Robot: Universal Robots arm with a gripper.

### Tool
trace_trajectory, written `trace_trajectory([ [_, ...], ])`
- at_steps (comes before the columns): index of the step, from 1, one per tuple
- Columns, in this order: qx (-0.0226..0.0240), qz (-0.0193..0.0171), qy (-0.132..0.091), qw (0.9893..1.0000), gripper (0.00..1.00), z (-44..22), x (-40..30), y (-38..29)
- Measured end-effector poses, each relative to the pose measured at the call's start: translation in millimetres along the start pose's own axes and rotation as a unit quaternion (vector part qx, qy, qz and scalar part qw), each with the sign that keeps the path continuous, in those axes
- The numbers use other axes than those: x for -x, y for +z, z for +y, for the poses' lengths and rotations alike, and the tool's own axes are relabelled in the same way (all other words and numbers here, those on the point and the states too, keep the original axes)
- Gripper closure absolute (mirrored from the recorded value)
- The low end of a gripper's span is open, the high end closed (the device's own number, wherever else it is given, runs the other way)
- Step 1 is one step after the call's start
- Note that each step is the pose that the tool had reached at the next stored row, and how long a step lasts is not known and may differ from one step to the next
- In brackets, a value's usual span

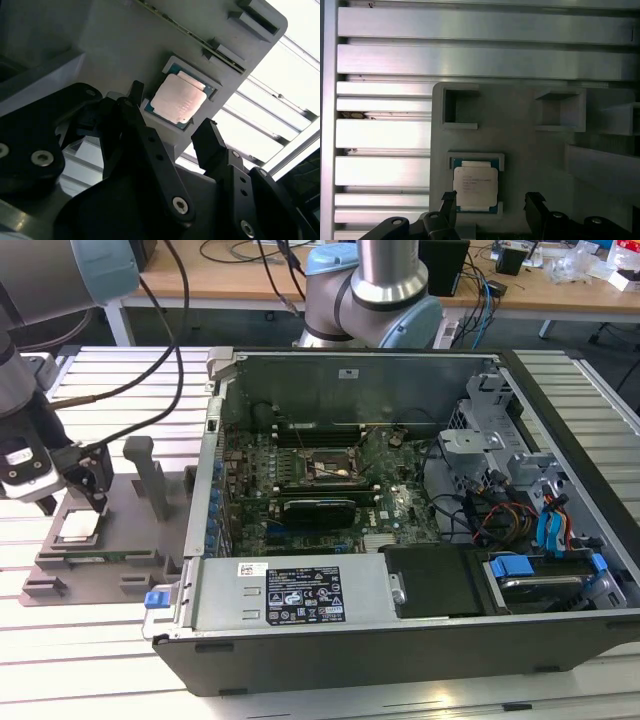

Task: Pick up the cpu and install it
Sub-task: 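Pick up the cpu and move it towards the insertion slot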

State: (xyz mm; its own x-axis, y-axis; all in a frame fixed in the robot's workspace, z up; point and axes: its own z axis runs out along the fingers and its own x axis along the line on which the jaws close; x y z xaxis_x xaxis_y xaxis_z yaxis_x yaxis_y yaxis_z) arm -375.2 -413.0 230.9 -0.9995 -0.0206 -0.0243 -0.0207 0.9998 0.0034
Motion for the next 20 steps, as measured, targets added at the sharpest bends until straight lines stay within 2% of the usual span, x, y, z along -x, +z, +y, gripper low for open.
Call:
trace_trajectory([
  [5,0.0000,0.0000,0.000,1.0000,0.34,0.0,-0.2,7.0],
  [19,0.0000,0.0000,0.000,1.0000,0.34,-0.1,-0.5,21.4],
  [20,0.0000,0.0000,0.000,1.0000,0.34,-0.1,-0.7,27.9],
])
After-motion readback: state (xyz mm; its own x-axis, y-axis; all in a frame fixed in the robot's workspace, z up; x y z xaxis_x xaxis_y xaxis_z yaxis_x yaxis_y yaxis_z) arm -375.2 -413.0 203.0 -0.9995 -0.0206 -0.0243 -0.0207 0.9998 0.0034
